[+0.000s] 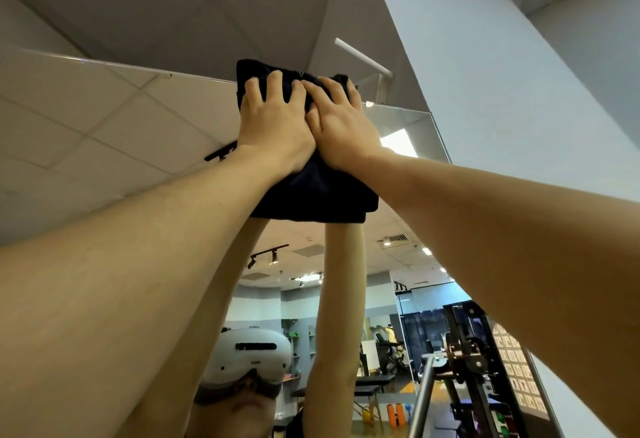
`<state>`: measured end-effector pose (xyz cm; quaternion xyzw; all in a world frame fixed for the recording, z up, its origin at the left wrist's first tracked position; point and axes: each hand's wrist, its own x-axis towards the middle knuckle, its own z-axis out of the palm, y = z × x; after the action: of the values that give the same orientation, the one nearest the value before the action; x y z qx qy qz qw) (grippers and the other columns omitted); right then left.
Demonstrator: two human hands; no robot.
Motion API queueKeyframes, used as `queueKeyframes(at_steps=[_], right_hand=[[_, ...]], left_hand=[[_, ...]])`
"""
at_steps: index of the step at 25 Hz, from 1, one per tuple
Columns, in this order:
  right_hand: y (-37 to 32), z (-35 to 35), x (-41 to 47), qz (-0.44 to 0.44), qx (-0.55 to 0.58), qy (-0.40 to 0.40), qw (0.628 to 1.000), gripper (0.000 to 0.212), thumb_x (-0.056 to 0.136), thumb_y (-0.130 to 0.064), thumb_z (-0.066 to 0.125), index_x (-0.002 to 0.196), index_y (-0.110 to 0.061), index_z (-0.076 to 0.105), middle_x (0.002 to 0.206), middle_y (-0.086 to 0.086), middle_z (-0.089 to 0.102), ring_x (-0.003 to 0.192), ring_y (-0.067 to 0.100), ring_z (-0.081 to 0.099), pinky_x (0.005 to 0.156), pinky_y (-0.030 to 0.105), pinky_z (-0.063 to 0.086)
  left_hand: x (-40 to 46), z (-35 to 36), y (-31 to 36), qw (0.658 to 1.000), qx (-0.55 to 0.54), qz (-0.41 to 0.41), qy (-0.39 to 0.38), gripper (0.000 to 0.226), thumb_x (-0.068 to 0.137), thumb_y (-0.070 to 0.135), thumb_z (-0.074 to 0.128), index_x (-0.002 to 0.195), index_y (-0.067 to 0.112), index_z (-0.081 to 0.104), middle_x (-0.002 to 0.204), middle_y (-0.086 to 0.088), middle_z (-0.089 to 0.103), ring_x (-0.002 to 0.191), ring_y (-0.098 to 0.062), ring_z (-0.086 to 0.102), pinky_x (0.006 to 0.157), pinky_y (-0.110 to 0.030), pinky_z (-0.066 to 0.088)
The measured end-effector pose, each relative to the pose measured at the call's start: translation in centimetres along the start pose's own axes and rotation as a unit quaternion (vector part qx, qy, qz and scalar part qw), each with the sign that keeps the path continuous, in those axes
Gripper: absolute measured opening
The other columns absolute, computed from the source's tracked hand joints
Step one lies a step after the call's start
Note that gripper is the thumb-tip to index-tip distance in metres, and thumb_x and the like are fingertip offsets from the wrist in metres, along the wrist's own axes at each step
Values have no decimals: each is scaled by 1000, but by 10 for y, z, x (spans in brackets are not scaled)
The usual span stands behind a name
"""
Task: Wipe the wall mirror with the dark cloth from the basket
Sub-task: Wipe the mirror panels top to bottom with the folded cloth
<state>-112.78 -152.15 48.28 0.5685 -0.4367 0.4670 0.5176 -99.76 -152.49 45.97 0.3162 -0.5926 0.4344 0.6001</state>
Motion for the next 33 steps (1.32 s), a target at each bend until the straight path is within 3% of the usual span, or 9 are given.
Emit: queueKeyframes(at_steps=[3,6,8,11,14,20,25,33], right_hand=[[21,-11,-9,6,29,22,999,76,92,-64,2,159,-37,24,166,-8,26,158,30,7,126,52,19],[39,-23,-20,22,62,20,998,55,106,-49,22,159,-36,28,167,-5,24,158,31,1,127,48,19],[48,-29,-28,21,54,17,998,60,103,-52,18,159,-35,29,166,-4,25,158,29,4,128,47,17],[69,-41,-37,-2,30,25,999,83,89,-54,1,159,-23,32,165,-2,32,157,22,14,129,40,2],[84,-58,-53,-12,-16,4,1000,59,108,-36,16,161,-13,29,167,2,26,155,21,11,126,34,-5],[118,-64,-56,27,44,12,999,49,112,-31,26,161,-27,27,167,-6,22,152,12,6,128,41,11],[151,-58,-48,50,83,25,995,50,108,-40,28,158,-39,29,166,-8,22,157,24,3,123,50,25],[167,-59,-55,55,97,24,994,51,107,-42,29,158,-38,28,167,-6,20,157,29,2,119,55,33]], left_hand=[[2,8,22,1000,-3,8,-2,56,103,31,32,157,16,27,162,-13,18,141,-41,22,121,-45,20],[8,16,43,1000,-3,16,0,56,103,31,31,157,16,26,162,-13,18,141,-40,22,121,-45,20],[11,21,58,1000,-4,21,-1,56,104,32,31,157,16,26,162,-13,18,141,-41,22,121,-45,19],[13,30,86,1000,1,30,-6,57,104,34,29,158,16,24,162,-12,17,142,-41,21,122,-46,19],[16,38,108,999,-2,37,-11,57,104,34,28,158,16,23,162,-12,17,143,-41,19,122,-46,18],[23,50,139,999,9,40,-8,57,104,33,30,158,16,24,161,-12,19,142,-42,20,122,-47,20],[29,59,160,999,9,35,-8,56,105,35,29,158,17,24,161,-12,20,141,-41,21,122,-47,20],[23,62,177,999,-3,34,-10,54,106,35,28,156,17,28,162,-12,17,138,-39,24,120,-43,23]])
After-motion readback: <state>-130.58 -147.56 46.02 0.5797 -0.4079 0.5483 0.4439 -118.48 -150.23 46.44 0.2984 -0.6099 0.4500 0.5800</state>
